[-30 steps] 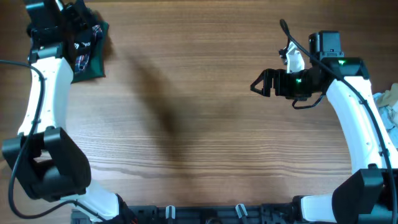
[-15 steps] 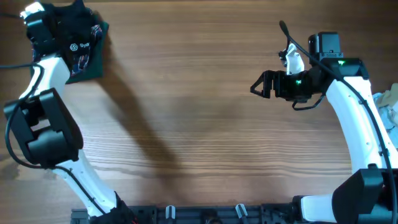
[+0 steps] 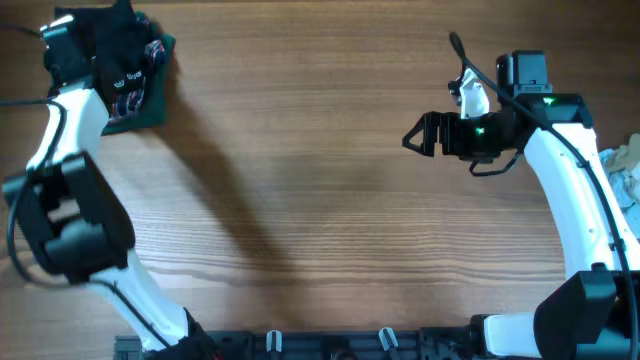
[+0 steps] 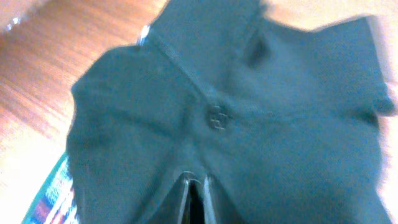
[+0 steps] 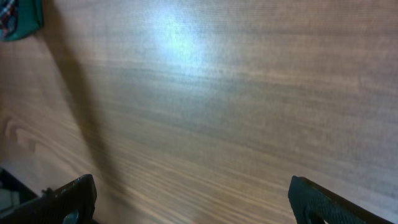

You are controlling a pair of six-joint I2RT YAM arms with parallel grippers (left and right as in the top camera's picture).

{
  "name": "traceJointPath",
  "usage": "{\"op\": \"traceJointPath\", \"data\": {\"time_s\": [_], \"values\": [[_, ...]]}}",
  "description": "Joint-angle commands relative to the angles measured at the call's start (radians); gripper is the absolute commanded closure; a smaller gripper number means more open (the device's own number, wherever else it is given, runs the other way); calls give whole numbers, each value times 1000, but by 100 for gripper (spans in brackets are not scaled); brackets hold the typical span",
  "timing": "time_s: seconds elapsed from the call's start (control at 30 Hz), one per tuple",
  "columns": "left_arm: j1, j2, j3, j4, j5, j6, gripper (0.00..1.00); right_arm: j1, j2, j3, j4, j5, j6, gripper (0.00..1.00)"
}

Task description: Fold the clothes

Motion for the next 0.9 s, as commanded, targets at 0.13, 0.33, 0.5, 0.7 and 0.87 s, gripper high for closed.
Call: {"op": "traceJointPath", "data": {"time_s": [0.13, 0.33, 0.5, 0.7, 0.87], "values": [[-101, -477, -3, -295, 85, -92, 19, 3, -47, 186, -6, 85, -26, 0], [-166, -718, -3, -544, 424, -192, 5, 3, -226, 400, -154, 236, -67, 0], [-357, -801, -3, -785, 529, -106, 8, 3, -475, 400, -273, 331, -74, 0], [-634, -824, -3, -906, 514, -84, 12, 3, -673, 400, -344, 398, -73, 0], [-791, -862, -3, -903, 386, -87, 0, 3, -679, 393, -344, 478, -89, 0]]}}
